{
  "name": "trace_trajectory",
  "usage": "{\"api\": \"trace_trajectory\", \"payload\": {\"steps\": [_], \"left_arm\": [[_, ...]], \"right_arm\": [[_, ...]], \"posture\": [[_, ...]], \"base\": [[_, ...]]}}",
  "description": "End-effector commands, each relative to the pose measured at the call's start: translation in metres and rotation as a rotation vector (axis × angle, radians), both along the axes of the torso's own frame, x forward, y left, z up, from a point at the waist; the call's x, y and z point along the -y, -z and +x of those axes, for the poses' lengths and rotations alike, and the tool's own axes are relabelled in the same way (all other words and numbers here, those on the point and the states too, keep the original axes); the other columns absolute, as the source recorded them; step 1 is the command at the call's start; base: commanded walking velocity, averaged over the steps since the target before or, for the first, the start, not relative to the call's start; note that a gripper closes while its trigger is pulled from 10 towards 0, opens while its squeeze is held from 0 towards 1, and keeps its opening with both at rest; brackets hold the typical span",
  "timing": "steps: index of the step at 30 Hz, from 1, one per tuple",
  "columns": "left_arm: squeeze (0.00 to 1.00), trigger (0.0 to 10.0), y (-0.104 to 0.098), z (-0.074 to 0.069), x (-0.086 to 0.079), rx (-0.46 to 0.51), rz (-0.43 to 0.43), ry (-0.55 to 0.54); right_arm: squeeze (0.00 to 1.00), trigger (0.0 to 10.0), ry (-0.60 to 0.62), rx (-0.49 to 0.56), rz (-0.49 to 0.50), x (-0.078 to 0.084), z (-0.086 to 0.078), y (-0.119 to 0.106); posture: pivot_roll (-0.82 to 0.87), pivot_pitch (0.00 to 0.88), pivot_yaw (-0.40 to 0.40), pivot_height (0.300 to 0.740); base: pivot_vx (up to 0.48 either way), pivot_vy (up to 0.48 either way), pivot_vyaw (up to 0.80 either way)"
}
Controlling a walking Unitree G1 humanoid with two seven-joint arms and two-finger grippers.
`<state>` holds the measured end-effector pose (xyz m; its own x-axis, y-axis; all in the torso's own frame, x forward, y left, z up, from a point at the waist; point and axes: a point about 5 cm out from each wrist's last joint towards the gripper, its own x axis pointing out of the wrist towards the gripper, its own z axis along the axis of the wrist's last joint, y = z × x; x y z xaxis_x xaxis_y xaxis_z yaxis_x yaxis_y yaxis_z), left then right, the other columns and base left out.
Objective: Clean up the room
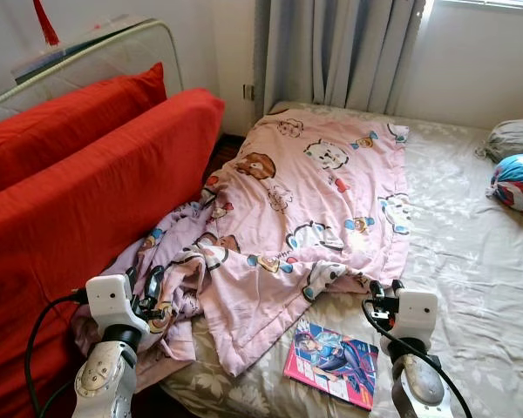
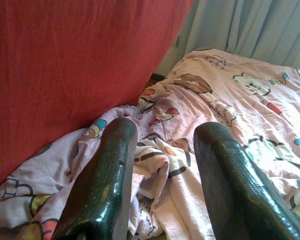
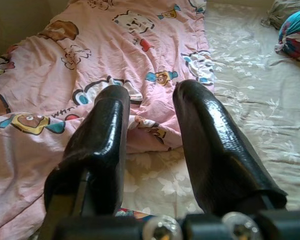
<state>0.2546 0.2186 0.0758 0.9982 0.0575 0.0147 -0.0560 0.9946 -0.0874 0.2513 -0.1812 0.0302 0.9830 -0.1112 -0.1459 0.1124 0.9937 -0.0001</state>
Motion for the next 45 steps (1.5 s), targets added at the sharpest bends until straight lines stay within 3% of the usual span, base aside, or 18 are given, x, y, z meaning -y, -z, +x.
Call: {"api": "trace_trajectory", "payload": {"steps": [1,14,20,26,38,45], "left_arm": [[0.0,10.0,-0.004,0.001,0.0,0.008,-0.001,-0.001],[0.0,10.0,-0.004,-0.001,0.0,0.006,0.007,-0.001],[0.0,10.0,-0.005,0.0,-0.001,0.008,0.01,-0.003],[0.0,10.0,-0.004,0.0,0.0,0.008,0.007,-0.001],[0.0,10.0,-0.005,0.0,0.0,0.009,0.008,0.0],[0.0,10.0,-0.004,0.0,0.001,0.008,0.007,0.005]], "right_arm": [[0.0,10.0,-0.008,0.02,0.005,-0.001,0.0,-0.002],[0.0,10.0,-0.03,0.062,0.02,-0.008,0.004,-0.011],[0.0,10.0,-0.038,0.022,-0.001,-0.008,0.004,-0.007],[0.0,10.0,-0.054,0.082,0.016,-0.01,0.005,-0.014],[0.0,10.0,-0.048,0.03,-0.004,-0.01,0.005,-0.008],[0.0,10.0,-0.046,0.053,0.004,-0.01,0.003,-0.009]], "posture": [[0.03,0.027,-0.014,0.716],[0.03,0.037,-0.017,0.716],[0.03,0.038,-0.017,0.707],[0.03,0.042,-0.019,0.702],[0.03,0.046,-0.018,0.697],[0.03,0.043,-0.019,0.682]], "base": [[0.0,0.0,0.0],[0.0,0.0,0.0],[0.0,0.0,0.0],[0.0,0.0,0.0],[0.0,0.0,0.0],[0.0,0.0,0.0]]}}
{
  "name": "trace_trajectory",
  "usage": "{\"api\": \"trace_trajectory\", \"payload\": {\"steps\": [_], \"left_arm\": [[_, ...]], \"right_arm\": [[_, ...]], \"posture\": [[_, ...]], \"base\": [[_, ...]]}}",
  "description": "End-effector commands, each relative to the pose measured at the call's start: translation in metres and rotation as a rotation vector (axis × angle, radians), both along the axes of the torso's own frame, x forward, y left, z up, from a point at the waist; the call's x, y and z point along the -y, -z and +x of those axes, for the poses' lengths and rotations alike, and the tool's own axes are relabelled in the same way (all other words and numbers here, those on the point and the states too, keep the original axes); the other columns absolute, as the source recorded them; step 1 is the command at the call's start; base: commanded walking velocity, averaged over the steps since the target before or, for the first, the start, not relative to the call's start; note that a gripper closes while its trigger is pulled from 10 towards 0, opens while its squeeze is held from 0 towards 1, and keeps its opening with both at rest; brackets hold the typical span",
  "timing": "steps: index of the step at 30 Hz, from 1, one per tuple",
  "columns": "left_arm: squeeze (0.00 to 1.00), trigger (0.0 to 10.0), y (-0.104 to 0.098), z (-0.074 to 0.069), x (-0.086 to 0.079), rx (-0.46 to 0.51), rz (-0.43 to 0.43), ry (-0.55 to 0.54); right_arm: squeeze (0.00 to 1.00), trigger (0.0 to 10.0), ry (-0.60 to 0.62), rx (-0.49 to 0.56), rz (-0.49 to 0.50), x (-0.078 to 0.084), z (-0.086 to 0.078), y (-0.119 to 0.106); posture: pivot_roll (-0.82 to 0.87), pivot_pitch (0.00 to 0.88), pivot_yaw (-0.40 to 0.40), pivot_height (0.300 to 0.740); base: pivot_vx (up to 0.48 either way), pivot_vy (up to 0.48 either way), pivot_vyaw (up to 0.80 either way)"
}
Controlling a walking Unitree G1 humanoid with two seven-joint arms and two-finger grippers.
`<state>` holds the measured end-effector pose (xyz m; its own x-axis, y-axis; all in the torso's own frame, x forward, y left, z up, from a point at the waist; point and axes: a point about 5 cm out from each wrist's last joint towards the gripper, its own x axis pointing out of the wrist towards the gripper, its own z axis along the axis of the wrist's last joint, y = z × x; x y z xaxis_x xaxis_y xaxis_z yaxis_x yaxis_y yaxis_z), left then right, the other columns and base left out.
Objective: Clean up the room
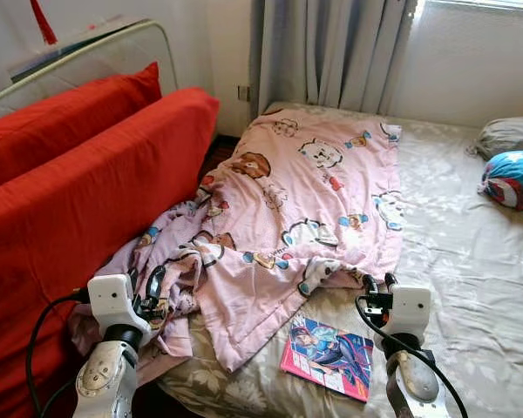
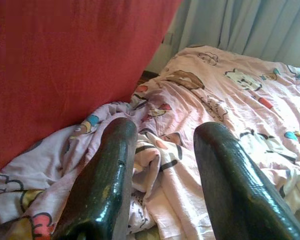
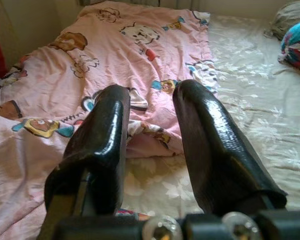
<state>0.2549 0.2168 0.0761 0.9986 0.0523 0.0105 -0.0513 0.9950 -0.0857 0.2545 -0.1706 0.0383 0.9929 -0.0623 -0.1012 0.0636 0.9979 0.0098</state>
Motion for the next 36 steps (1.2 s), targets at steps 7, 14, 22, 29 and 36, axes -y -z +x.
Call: {"api": "trace_trajectory", "payload": {"steps": [7,14,22,29,36], "left_arm": [[0.0,10.0,-0.0037,-0.0007,-0.0004,0.012,0.005,-0.001],[0.0,10.0,-0.0037,0.0002,0.0006,0.013,0.003,0.003],[0.0,10.0,-0.003,0.0004,0.0027,0.012,0.0,0.01],[0.0,10.0,-0.003,0.0003,0.0025,0.011,0.001,0.009],[0.0,10.0,-0.002,0.0003,0.0037,0.006,-0.001,0.013]], "right_arm": [[0.0,10.0,-0.004,-0.006,-0.006,-0.0003,0.001,0.0],[0.0,10.0,-0.022,-0.048,-0.032,-0.0019,0.0016,0.0049],[0.0,10.0,-0.03,-0.016,-0.02,-0.0037,0.0008,0.0018],[0.0,10.0,-0.037,-0.018,-0.02,-0.005,0.0005,0.0025],[0.0,10.0,-0.041,-0.024,-0.024,-0.005,-0.0005,0.0033]], "posture": [[0.03,0.04,-0.02,0.682],[0.03,0.035,-0.021,0.667],[0.02,0.027,-0.019,0.663],[0.02,0.034,-0.02,0.663],[0.02,0.037,-0.02,0.663]], "base": [[0.0,0.0,0.0],[0.0,0.0,0.0],[0.0,0.0,0.0],[0.0,0.0,0.0],[0.0,0.0,0.0]]}}
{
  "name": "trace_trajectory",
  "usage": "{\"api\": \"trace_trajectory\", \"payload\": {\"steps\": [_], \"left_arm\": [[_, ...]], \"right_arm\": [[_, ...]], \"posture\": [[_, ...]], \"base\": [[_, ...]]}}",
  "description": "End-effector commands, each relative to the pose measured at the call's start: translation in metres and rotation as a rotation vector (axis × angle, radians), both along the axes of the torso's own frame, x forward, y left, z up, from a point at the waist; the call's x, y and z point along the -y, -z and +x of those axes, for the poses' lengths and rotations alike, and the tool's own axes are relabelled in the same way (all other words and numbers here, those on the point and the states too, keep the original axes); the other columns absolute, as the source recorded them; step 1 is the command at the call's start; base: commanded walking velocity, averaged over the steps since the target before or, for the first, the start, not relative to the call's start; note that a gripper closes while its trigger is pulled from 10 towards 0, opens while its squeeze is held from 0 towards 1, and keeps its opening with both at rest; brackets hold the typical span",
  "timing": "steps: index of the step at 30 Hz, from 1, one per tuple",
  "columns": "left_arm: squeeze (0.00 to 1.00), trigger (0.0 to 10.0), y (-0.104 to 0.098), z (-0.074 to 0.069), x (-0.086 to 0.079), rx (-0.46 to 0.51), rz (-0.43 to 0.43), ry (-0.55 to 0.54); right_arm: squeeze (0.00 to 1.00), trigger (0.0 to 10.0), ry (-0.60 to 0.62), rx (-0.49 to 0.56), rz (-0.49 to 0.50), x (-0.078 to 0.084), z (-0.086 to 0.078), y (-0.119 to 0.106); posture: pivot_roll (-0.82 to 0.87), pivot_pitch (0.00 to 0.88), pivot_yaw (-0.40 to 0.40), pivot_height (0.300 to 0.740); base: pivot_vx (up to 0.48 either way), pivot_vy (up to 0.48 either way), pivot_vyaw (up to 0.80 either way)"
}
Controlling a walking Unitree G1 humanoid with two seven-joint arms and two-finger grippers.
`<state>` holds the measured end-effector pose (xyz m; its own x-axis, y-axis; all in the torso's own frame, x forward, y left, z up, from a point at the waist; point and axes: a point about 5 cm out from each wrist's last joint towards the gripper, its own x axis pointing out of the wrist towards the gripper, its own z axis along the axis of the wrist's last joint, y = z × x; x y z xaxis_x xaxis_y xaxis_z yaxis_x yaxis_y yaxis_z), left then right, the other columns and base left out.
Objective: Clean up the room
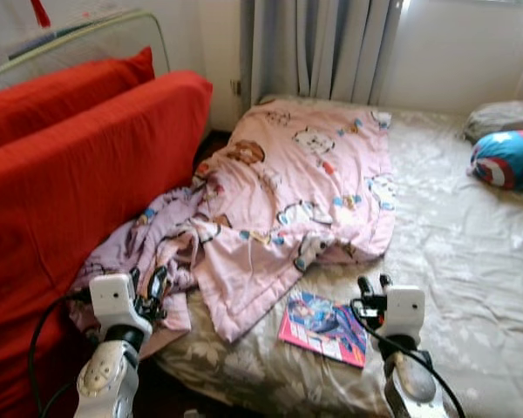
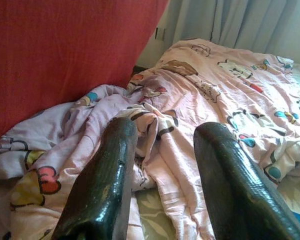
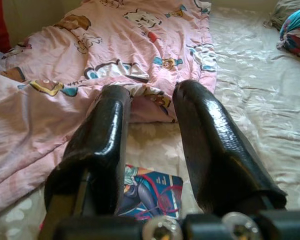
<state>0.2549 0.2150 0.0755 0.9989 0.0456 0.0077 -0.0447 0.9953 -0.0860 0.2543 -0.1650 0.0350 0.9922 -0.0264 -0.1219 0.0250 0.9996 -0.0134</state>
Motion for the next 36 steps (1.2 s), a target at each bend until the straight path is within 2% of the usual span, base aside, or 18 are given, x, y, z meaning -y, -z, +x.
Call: {"api": "trace_trajectory", "payload": {"steps": [1,15,17,21,36], "left_arm": [[0.0,10.0,-0.0027,0.0004,0.002,0.009,-0.001,0.006],[0.0,10.0,-0.002,0.0015,0.0041,0.004,-0.005,0.013],[0.0,10.0,-0.0018,0.0015,0.0044,0.004,-0.004,0.014],[0.0,10.0,-0.002,0.0017,0.0041,0.005,-0.003,0.012],[0.0,10.0,-0.0041,0.0039,0.0047,0.005,-0.004,0.011]], "right_arm": [[0.0,10.0,-0.003,-0.003,-0.003,0.0007,-0.0002,0.0],[0.0,10.0,-0.013,-0.04,-0.02,-0.0004,0.0008,0.0035],[0.0,10.0,-0.015,-0.047,-0.02,-0.001,0.0007,0.0041],[0.0,10.0,-0.022,-0.011,-0.009,-0.0021,0.001,0.0009],[0.0,10.0,-0.034,-0.026,-0.018,-0.006,0.001,0.003]], "posture": [[0.02,0.037,-0.02,0.663],[0.02,0.041,-0.022,0.663],[0.02,0.041,-0.022,0.648],[0.03,0.042,-0.023,0.64],[0.03,0.04,-0.017,0.64]], "base": [[0.0,0.0,0.0],[0.0,0.0,0.0],[0.0,0.0,0.0],[0.0,0.0,0.0],[0.0,0.0,0.0]]}}
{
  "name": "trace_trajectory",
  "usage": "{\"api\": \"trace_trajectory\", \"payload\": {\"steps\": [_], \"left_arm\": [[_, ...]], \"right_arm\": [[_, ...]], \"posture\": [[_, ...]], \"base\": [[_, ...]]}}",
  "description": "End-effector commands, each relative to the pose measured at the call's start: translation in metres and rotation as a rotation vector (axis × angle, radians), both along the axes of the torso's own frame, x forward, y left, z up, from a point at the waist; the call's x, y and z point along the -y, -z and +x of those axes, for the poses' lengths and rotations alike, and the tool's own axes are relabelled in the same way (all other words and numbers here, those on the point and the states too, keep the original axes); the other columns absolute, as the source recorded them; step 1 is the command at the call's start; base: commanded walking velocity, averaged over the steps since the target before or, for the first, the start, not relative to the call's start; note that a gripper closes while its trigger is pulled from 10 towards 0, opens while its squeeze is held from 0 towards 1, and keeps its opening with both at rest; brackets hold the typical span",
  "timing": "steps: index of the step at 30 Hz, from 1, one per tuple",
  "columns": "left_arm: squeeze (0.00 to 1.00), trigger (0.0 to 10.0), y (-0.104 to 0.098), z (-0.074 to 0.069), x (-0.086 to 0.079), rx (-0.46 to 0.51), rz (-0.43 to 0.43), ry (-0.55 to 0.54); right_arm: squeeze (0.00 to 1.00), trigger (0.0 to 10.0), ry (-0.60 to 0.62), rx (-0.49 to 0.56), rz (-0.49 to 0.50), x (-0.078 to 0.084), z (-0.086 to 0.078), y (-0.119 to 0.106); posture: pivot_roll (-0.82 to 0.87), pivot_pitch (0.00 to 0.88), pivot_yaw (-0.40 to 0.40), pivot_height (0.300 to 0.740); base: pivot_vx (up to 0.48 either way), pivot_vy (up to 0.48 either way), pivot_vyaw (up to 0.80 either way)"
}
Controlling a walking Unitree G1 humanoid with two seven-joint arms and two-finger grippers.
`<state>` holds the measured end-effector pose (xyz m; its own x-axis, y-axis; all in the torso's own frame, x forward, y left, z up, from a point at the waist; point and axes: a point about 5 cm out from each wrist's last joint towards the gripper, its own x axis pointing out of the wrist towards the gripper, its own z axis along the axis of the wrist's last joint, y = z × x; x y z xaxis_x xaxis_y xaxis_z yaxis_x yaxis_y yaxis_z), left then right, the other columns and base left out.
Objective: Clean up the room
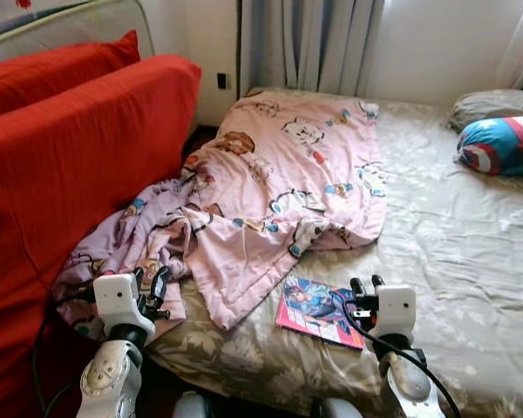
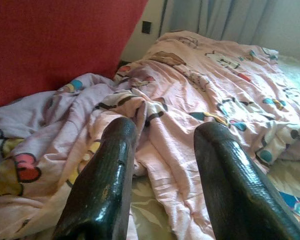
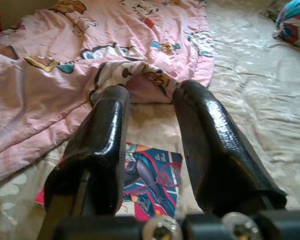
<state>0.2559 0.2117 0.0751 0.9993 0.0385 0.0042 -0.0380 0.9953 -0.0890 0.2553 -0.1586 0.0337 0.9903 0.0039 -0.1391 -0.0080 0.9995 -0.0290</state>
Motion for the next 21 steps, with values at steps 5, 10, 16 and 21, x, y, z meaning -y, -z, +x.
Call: {"api": "trace_trajectory", "payload": {"steps": [5,10,16,21], "left_arm": [[0.0,10.0,-0.0055,0.0036,0.0015,0.012,0.001,0.008],[0.0,10.0,-0.0042,0.0021,0.0004,0.007,0.004,0.008],[0.0,10.0,-0.0041,0.0021,0.0007,0.007,0.006,0.01],[0.0,10.0,-0.004,0.0023,0.0008,0.008,0.007,0.014]], "right_arm": [[0.0,10.0,-0.002,-0.011,-0.003,-0.0003,-0.0001,0.002],[0.0,10.0,-0.002,-0.029,-0.005,-0.0005,-0.0009,0.0044],[0.0,10.0,-0.015,-0.019,0.001,-0.0024,-0.001,0.004],[0.0,10.0,-0.015,-0.023,0.001,-0.0029,-0.0011,0.0048]], "posture": [[0.03,0.042,-0.015,0.64],[0.03,0.042,-0.014,0.64],[0.03,0.039,-0.013,0.64],[0.03,0.032,-0.01,0.64]], "base": [[0.0,0.0,0.0],[0.0,0.0,0.0],[0.0,0.0,0.0],[0.0,0.0,0.0]]}}
